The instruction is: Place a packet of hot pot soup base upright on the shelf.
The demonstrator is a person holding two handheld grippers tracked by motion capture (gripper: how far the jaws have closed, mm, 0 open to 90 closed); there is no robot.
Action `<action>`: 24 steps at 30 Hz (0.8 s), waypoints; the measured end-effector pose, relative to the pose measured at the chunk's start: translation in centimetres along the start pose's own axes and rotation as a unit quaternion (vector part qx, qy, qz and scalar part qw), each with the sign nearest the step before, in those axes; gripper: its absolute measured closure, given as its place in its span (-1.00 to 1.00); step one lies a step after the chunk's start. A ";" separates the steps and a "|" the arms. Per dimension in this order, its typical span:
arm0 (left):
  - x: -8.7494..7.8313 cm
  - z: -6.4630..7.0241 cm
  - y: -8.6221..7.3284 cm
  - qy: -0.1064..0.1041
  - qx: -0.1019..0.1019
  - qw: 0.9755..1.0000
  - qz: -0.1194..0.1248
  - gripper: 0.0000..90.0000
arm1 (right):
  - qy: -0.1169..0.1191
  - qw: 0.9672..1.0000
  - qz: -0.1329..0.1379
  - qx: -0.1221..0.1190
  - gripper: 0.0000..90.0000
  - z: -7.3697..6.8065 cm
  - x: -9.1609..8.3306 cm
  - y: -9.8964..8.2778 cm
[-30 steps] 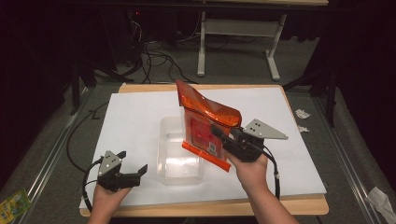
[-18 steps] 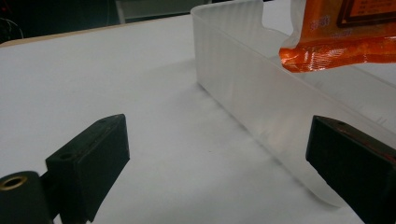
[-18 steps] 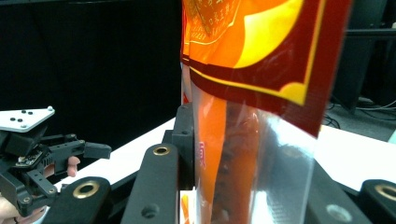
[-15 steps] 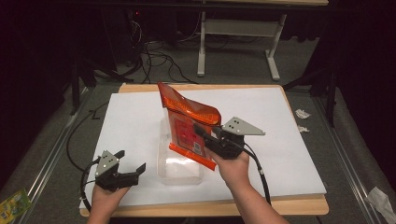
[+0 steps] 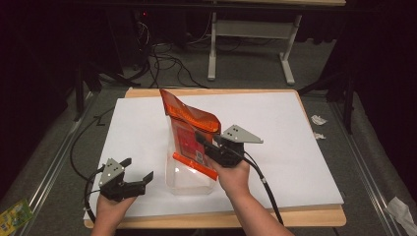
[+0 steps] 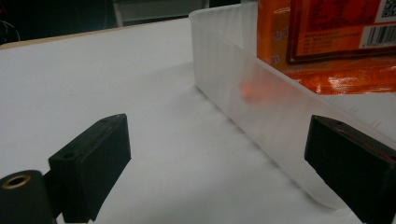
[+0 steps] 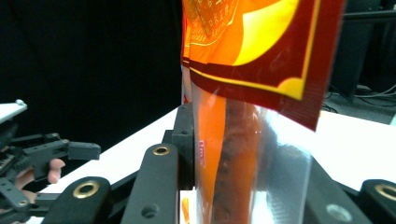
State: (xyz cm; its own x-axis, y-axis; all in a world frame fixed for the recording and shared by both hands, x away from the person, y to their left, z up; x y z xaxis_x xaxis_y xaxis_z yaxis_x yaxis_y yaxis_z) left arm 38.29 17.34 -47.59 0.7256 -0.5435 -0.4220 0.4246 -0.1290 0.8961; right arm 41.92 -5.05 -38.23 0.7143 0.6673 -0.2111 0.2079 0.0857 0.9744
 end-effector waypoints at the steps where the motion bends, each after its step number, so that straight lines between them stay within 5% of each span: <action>1: 0.0 0.0 0.0 0.000 0.000 1.000 0.000 -0.83 | -0.001 1.000 -0.001 0.000 0.60 0.0 0.1 -0.2; 7: 0.0 0.1 0.0 0.000 0.001 1.000 0.000 -0.83 | -0.007 1.000 -0.004 0.011 0.60 0.1 1.0 -0.9; 24: 0.2 0.3 0.0 -0.004 0.006 1.000 -0.005 -0.83 | 0.003 1.000 -0.029 -0.009 0.59 -0.8 1.3 -3.4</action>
Point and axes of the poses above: each handheld gripper's, and its own axes: x roughly forward along the jaws, y roughly out of its top, z roughly to its right, the point moved 9 cm from there along x, roughly forward along the jaws, and after that the axes turned 5 degrees about -x, right-handed, at the moved point
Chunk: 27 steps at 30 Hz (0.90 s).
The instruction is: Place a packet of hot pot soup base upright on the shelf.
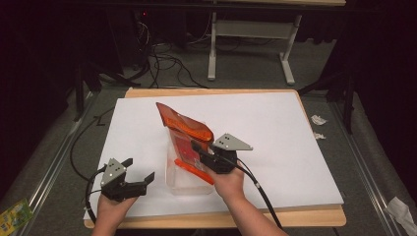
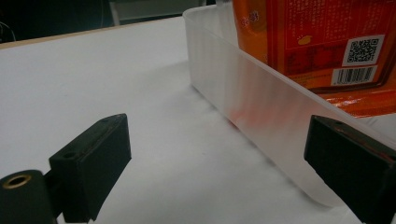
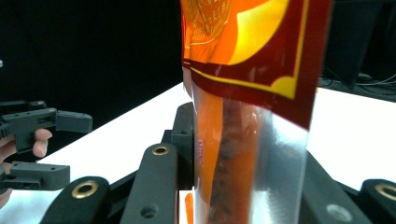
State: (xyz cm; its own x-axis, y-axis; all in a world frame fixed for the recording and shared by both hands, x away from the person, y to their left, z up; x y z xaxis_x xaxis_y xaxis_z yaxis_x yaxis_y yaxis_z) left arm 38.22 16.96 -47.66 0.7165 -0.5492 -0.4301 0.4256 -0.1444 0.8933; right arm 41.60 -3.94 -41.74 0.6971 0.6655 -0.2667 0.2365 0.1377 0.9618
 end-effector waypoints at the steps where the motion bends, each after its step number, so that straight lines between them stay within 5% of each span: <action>1: 0.0 0.0 0.0 0.000 0.000 1.000 0.000 -0.83 | 0.002 1.000 -0.001 0.001 0.59 0.0 0.0 0.0; 15: 0.0 0.1 -0.1 -0.002 0.001 1.000 -0.003 -0.82 | 0.018 1.000 -0.019 0.000 0.59 -0.8 -1.1 -1.4; 27: -0.1 0.1 -0.2 -0.005 0.000 1.000 -0.003 -0.81 | 0.016 1.000 -0.013 0.023 0.58 0.0 -2.6 -3.9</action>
Point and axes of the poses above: each handheld gripper's, and its own axes: x roughly forward along the jaws, y roughly out of its top, z roughly to its right, the point moved 9 cm from there along x, roughly forward along the jaws, and after that the axes turned 5 degrees about -x, right-handed, at the moved point
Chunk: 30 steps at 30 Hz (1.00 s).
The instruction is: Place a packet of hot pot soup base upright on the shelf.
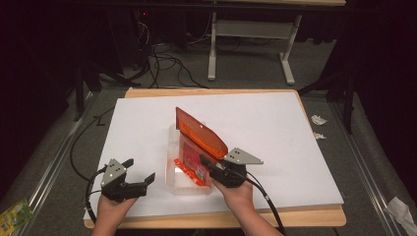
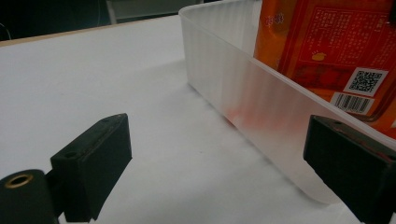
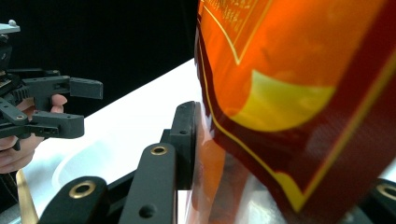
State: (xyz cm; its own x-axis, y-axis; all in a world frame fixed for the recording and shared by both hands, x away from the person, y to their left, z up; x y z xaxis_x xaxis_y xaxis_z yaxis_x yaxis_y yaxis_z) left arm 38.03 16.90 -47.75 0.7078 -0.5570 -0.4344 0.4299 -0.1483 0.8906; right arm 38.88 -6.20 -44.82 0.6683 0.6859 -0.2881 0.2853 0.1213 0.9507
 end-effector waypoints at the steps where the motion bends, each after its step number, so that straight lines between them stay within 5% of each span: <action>1: 0.0 0.0 0.0 0.000 0.000 1.000 0.000 -0.81 | 0.000 1.000 0.000 -0.001 0.57 0.0 0.0 0.0; 12: 0.0 -0.1 0.0 0.001 -0.003 1.000 0.000 -0.81 | 0.011 1.000 -0.011 -0.005 0.48 0.1 0.0 0.2; 24: 0.0 -0.1 0.0 0.000 -0.004 1.000 0.001 -0.81 | 0.038 0.999 -0.018 -0.006 0.15 0.4 -0.3 1.1; 27: 0.0 -0.1 0.0 0.000 -0.007 1.000 0.004 -0.81 | 0.049 0.999 -0.019 -0.003 -0.02 0.5 -0.4 1.1; 30: -0.1 -0.1 0.0 -0.001 -0.006 1.000 0.004 -0.81 | 0.062 0.998 -0.024 -0.004 -0.40 0.4 -0.5 1.1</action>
Point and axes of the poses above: each handheld gripper's, and its own axes: x roughly forward along the jaws, y roughly out of its top, z roughly to its right, the point moved 9 cm from there along x, roughly forward along the jaws, and after that the axes turned 5 degrees about -x, right-handed, at the moved point
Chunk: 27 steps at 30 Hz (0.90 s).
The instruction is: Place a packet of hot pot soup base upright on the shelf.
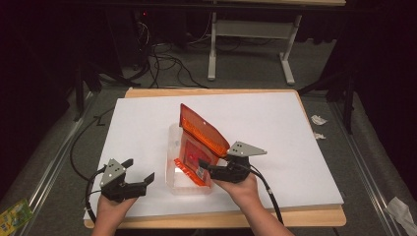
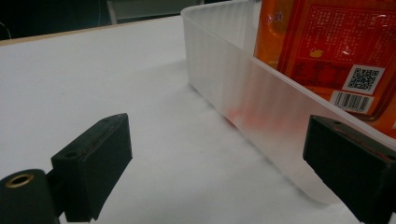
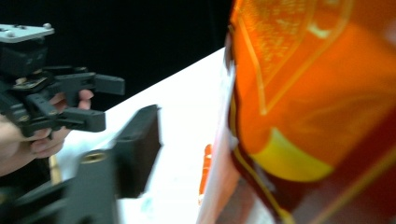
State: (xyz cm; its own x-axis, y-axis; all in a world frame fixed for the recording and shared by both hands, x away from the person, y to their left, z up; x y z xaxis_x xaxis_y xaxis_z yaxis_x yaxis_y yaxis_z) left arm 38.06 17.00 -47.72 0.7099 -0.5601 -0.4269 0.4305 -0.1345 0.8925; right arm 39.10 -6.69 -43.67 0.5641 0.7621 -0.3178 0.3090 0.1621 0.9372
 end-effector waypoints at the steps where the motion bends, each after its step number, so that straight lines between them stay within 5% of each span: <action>1: 0.0 0.0 0.0 0.000 0.000 1.000 0.000 -0.81 | 0.001 1.000 -0.003 -0.001 -0.50 0.0 -0.1 0.0; 5: 0.0 0.0 -0.1 -0.001 0.000 1.000 -0.001 -0.81 | 0.003 1.000 -0.015 -0.005 -0.63 0.0 -1.3 -0.2; 11: 0.1 0.1 -0.1 -0.001 0.002 1.000 -0.002 -0.81 | -0.004 1.000 0.005 -0.009 -0.66 0.8 -5.2 -0.2; 20: 0.0 0.4 -0.2 -0.001 0.001 1.000 -0.003 -0.81 | -0.081 0.996 0.020 -0.013 -0.65 6.1 -12.1 -1.9; 27: 0.0 0.6 -0.4 -0.001 0.001 1.000 -0.004 -0.81 | -0.143 0.990 0.018 -0.007 -0.70 9.4 -16.7 -4.0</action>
State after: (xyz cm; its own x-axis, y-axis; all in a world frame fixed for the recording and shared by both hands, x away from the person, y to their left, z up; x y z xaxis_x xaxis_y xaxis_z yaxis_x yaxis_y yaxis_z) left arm 37.51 16.56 -47.93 0.7048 -0.5609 -0.4343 0.4351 -0.1417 0.8892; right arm 35.66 -25.96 -43.51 0.7690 0.5594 -0.3094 0.2742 0.1486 0.9501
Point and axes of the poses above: each handheld gripper's, and its own axes: x roughly forward along the jaws, y roughly out of its top, z roughly to its right, the point moved 9 cm from there along x, roughly forward along the jaws, and after that the axes turned 5 degrees about -x, right-handed, at the moved point
